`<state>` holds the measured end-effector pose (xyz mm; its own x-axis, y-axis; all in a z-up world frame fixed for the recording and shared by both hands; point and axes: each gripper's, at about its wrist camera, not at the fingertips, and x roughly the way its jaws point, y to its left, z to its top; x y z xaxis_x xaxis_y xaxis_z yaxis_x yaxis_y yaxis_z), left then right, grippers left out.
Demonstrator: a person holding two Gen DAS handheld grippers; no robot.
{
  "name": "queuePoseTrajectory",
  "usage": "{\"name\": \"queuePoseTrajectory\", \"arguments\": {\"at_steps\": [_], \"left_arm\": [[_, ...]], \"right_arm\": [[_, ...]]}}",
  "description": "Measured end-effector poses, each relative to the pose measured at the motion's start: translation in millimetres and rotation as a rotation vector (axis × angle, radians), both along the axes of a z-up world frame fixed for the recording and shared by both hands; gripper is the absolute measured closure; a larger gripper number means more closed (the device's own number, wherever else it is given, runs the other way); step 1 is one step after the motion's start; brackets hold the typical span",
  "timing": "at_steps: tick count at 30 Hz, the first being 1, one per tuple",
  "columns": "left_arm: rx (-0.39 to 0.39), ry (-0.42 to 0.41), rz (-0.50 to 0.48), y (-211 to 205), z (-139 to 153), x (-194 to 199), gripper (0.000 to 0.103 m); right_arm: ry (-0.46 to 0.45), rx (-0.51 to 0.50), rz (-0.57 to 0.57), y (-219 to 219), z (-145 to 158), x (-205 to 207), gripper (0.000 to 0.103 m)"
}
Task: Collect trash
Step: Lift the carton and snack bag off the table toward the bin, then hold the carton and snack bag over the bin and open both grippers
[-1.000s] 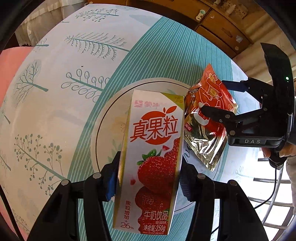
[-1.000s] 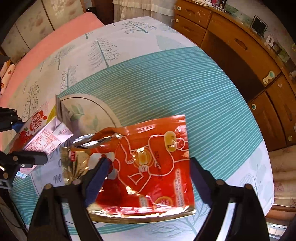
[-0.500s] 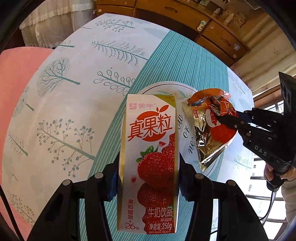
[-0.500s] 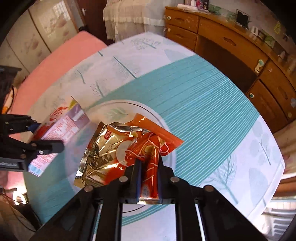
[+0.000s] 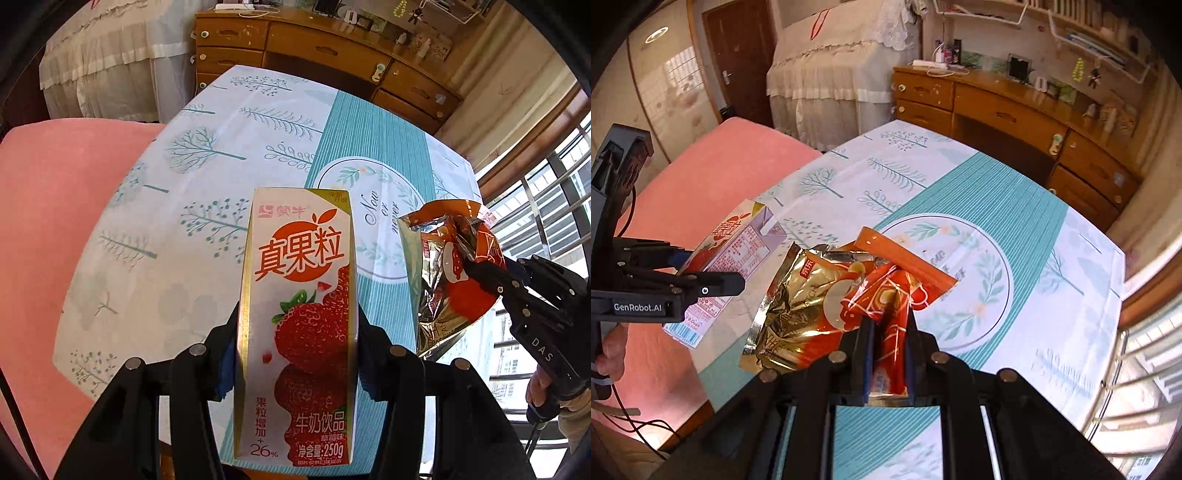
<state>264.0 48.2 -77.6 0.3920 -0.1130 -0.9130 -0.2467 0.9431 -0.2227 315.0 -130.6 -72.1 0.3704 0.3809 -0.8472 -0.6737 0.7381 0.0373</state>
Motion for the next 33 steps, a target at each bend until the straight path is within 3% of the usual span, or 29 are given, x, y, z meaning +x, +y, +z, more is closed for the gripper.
{"name": "queuePoseTrajectory", "arguments": {"at_steps": [9,17,26,33], "left_arm": [[-0.019,-0.083,-0.101,50,6,-152,0.053],[-0.037,-0.018,-0.167,74,-17,-249,0.053],[-0.134,0.093,-0.154,55,-86,-289,0.053],[-0.162,0.17,-0.123,28,-171,-296,0.053]], "right_arm": [[-0.093,-0.022,-0.203,50,15,-178,0.09],[-0.073,-0.136,-0.268,84,-11,-273,0.09],[0.043,-0.292,-0.314,73,-88,-324,0.09],[0.068,-0.369,-0.3,58,-169,-350,0.09]]}}
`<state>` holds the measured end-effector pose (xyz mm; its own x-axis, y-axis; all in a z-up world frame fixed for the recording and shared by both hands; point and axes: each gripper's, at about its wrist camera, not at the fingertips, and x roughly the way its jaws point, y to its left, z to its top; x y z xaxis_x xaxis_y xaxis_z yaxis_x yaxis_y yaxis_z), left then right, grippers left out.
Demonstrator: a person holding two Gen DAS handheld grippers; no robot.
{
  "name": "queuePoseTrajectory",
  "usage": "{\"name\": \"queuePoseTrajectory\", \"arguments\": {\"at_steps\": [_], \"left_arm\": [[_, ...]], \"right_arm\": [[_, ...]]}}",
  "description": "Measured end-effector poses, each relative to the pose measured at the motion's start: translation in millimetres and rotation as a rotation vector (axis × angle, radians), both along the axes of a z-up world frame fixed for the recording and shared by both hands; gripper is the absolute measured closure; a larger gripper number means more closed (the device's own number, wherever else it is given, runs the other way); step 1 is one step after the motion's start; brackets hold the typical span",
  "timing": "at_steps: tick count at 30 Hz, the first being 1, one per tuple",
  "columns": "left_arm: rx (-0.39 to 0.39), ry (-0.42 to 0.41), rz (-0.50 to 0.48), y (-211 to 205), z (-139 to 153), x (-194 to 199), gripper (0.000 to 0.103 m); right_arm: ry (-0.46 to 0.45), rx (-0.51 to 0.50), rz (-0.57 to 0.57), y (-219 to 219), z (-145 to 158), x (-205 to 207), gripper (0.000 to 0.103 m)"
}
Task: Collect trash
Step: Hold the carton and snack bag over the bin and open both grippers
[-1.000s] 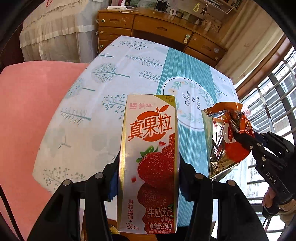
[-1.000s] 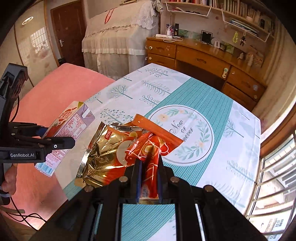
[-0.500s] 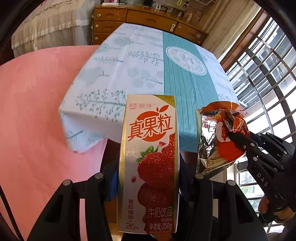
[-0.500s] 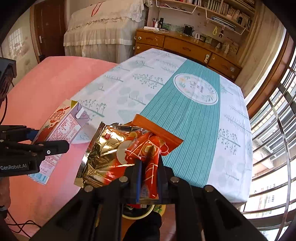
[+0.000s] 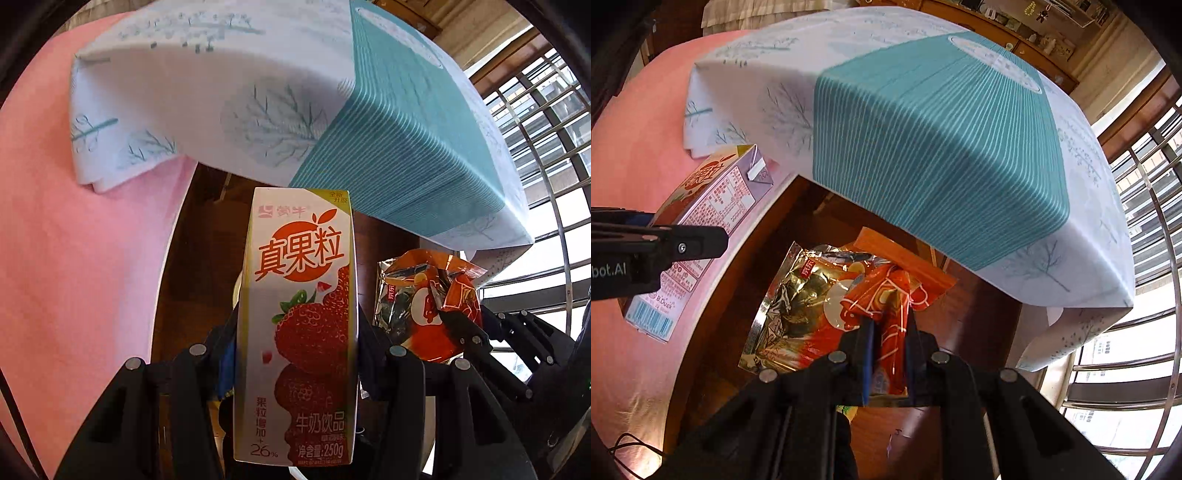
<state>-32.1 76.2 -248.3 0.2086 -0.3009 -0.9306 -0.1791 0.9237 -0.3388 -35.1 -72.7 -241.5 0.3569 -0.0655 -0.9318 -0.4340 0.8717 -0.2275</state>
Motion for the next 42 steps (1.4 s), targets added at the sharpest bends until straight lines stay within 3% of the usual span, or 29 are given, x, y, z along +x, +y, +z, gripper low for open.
{"name": "queuePoseTrajectory", "arguments": {"at_steps": [12,21,29,32,37,39,42], "left_arm": [[-0.004,0.07,-0.01,-45,-128,11,0.053],[-0.008,0.096,-0.003,-53,-204,21,0.053],[-0.021,0.126,-0.025,-57,-272,31,0.053],[-0.026,0.124,-0.05,-60,-296,39,0.053],[-0.005,0.13,-0.093,-66,-321,47,0.052],[0.003,0.144,-0.102,-68,-329,48,0.051],[0.025,0.142,-0.112,-68,-336,50,0.042]], "right_arm": [[-0.005,-0.009,-0.177,-36,-124,3,0.09],[-0.002,0.045,-0.349,-54,-200,15,0.089],[0.014,0.108,-0.483,-65,-249,30,0.088],[0.013,0.138,-0.493,-67,-267,31,0.083],[0.021,0.202,-0.497,-68,-288,30,0.062],[0.043,0.223,-0.506,-69,-299,30,0.061],[0.085,0.262,-0.531,-75,-313,34,0.056]]}}
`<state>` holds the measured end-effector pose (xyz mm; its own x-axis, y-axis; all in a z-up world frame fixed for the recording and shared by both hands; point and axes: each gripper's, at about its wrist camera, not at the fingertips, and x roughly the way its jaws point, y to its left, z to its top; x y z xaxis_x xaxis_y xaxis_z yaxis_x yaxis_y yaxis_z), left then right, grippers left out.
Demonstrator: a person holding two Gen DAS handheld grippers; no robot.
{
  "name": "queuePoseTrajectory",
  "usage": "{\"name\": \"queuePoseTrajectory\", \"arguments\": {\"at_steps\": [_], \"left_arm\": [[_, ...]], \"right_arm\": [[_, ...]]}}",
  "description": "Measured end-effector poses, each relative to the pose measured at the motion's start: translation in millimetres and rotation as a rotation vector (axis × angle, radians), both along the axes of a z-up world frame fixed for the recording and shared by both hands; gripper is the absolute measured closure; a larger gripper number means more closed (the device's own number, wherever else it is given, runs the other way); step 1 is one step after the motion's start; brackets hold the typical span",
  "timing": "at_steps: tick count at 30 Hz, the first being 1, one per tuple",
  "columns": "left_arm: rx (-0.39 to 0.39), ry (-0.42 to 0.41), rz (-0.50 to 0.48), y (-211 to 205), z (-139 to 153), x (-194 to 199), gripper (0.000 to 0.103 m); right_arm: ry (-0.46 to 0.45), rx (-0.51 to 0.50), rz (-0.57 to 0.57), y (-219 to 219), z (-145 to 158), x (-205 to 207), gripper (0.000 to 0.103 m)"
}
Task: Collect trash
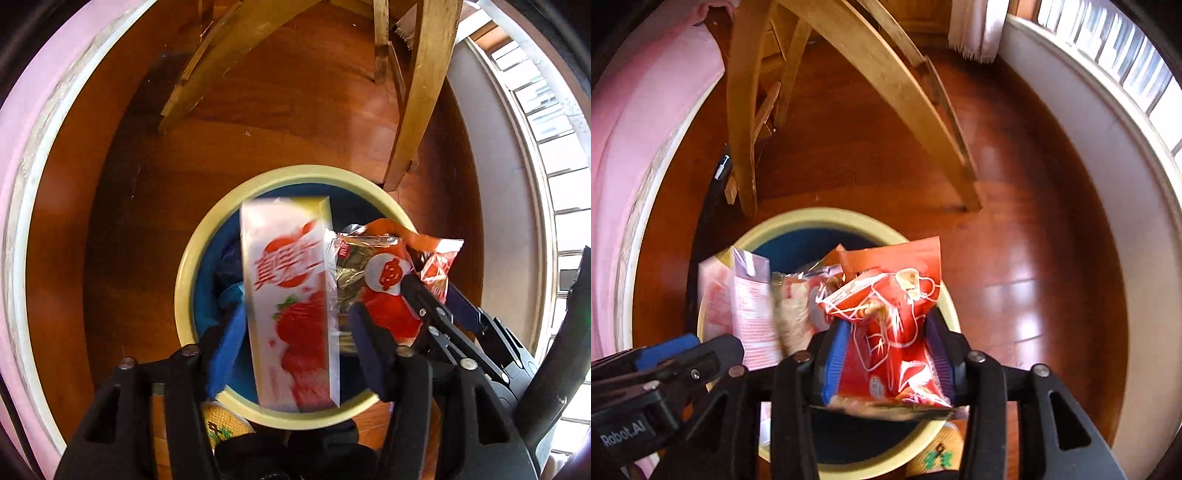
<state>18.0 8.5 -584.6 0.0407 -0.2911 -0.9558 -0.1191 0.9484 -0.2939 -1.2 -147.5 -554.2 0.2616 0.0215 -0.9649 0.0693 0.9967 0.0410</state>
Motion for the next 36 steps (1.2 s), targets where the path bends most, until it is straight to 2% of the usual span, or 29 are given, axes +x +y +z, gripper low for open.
{"name": "queuePoseTrajectory", "arguments": {"at_steps": [1,4,8,17,19,21,23,27,36], "left_arm": [[0.014,-0.002,-0.004,1,-1,0,0.038],[0.035,0.006,-0.014,2,-6,-2,0.031],[0.062,0.013,-0.018,6,-7,-3,0.031],[0.091,0.002,0.005,12,4,-10,0.031],[0.088,-0.056,0.009,10,18,-16,0.031],[0.095,-0.063,0.015,9,29,-18,0.031],[0.097,-0.07,0.022,9,43,-19,0.031],[0.09,-0.086,0.039,10,88,-23,0.031],[0.104,-0.123,0.078,18,227,-16,0.031]], "right_arm": [[0.001,0.009,-0.006,-1,-3,-1,0.052],[0.013,0.032,-0.002,-2,-12,-1,0.052],[0.033,0.069,0.024,-1,-16,-3,0.051],[0.041,0.054,0.041,-2,-11,-6,0.051],[0.036,0.054,0.039,-4,-4,-6,0.051],[0.034,0.052,0.038,-6,7,-6,0.051],[0.032,0.056,0.034,-8,23,-6,0.051],[0.024,0.071,0.024,-12,71,-6,0.051],[-0.035,0.093,0.047,-13,211,0,0.051]]}}
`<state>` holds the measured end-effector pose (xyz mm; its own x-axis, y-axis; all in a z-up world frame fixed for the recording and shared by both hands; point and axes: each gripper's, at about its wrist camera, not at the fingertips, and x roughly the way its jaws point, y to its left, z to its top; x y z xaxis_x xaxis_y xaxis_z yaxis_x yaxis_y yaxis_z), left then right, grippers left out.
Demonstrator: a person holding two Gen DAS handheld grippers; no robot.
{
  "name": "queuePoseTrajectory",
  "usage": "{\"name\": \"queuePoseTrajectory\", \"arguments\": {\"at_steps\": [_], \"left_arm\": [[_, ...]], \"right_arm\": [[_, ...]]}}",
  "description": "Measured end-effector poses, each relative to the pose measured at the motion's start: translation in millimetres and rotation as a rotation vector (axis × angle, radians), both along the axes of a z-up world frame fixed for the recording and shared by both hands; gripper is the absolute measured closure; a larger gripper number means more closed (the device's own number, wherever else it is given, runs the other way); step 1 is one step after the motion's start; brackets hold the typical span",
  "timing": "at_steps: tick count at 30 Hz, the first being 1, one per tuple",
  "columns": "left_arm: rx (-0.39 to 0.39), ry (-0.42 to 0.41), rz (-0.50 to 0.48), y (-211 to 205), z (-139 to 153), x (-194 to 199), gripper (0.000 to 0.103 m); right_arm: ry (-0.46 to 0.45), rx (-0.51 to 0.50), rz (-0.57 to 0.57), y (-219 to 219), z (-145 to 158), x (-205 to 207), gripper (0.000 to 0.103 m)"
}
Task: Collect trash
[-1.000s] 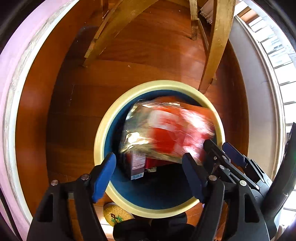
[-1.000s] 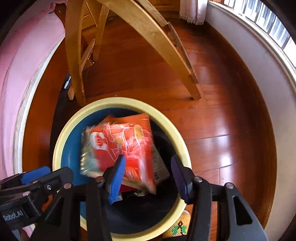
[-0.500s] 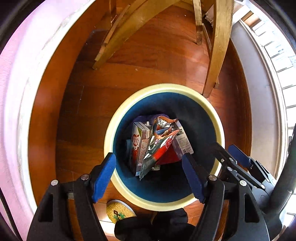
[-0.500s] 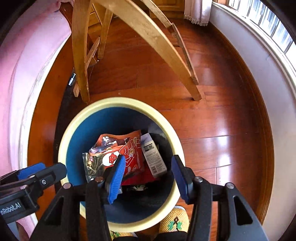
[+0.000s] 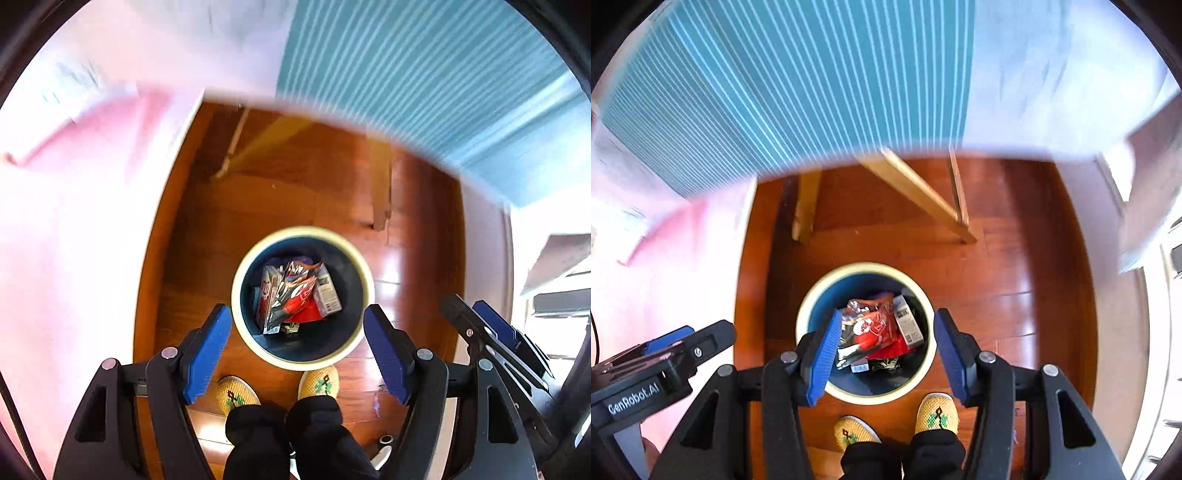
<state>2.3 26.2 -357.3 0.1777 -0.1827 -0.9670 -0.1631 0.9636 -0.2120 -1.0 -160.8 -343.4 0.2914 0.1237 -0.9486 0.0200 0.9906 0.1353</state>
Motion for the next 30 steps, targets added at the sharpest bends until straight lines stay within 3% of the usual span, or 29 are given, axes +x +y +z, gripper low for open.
{"name": "queuePoseTrajectory", "arguments": {"at_steps": [7,15,23,30], "left_arm": [[0.009,-0.116,0.004,2,113,11,0.031],[0.069,-0.17,-0.011,1,211,21,0.031],[0.127,-0.235,-0.02,-9,295,17,0.031],[0.161,-0.28,-0.018,-22,339,17,0.031]], "right_arm": [[-0.07,0.03,0.01,-3,98,11,0.051],[-0.127,0.046,-0.002,-13,183,18,0.051],[-0.161,0.054,-0.019,-18,262,25,0.051],[-0.213,0.043,0.007,-17,306,25,0.05]]}}
